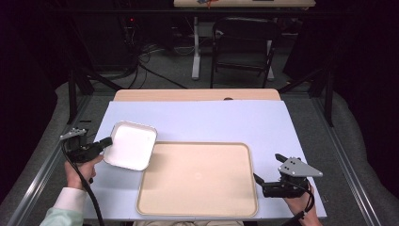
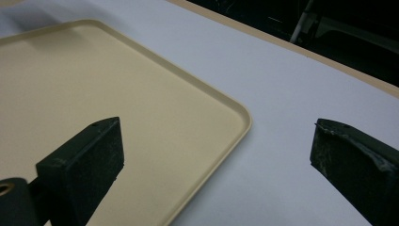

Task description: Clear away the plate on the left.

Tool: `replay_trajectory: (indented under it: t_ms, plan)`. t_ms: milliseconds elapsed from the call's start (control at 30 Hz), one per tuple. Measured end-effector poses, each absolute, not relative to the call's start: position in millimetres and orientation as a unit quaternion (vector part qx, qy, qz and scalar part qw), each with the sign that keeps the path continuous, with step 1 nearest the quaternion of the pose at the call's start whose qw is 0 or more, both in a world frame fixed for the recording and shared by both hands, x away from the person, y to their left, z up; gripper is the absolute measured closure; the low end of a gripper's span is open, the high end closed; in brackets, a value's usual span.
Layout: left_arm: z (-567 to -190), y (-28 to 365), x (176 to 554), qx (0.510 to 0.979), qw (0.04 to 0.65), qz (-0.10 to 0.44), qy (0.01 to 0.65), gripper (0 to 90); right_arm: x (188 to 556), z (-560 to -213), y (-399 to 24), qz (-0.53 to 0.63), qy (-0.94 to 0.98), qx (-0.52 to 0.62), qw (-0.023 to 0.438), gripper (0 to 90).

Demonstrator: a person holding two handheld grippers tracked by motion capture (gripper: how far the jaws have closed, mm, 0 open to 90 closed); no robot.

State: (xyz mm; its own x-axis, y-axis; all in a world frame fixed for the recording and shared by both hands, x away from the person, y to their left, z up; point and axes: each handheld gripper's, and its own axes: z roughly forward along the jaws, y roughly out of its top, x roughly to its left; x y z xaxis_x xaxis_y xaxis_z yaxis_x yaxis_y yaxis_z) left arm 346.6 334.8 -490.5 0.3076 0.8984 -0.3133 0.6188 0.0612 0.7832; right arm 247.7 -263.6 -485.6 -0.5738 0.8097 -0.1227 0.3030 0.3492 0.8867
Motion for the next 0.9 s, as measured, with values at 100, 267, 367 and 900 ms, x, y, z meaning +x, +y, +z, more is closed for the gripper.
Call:
replay_trajectory:
  t_ms: [100,267,367,900]
  plan:
    - [-486.8,327.8,345.0,0.671,0.46,0.153,0.561,88.3,249.2,-485.0,-261.4,0.439,0.772,0.362,0.284,2.6]
    - [-484.2,320.2,344.3,0.675,0.466,0.153,0.551,88.3,251.0,-483.1,-257.4,0.44,0.773,0.36,0.283,2.6]
    - [-482.0,316.9,343.9,0.676,0.468,0.151,0.549,88.3,252.6,-482.2,-254.5,0.439,0.774,0.358,0.281,2.6]
    - [-478.6,286.3,345.1,0.693,0.481,0.141,0.518,88.3,259.8,-481.0,-238.0,0.438,0.782,0.353,0.268,2.6]
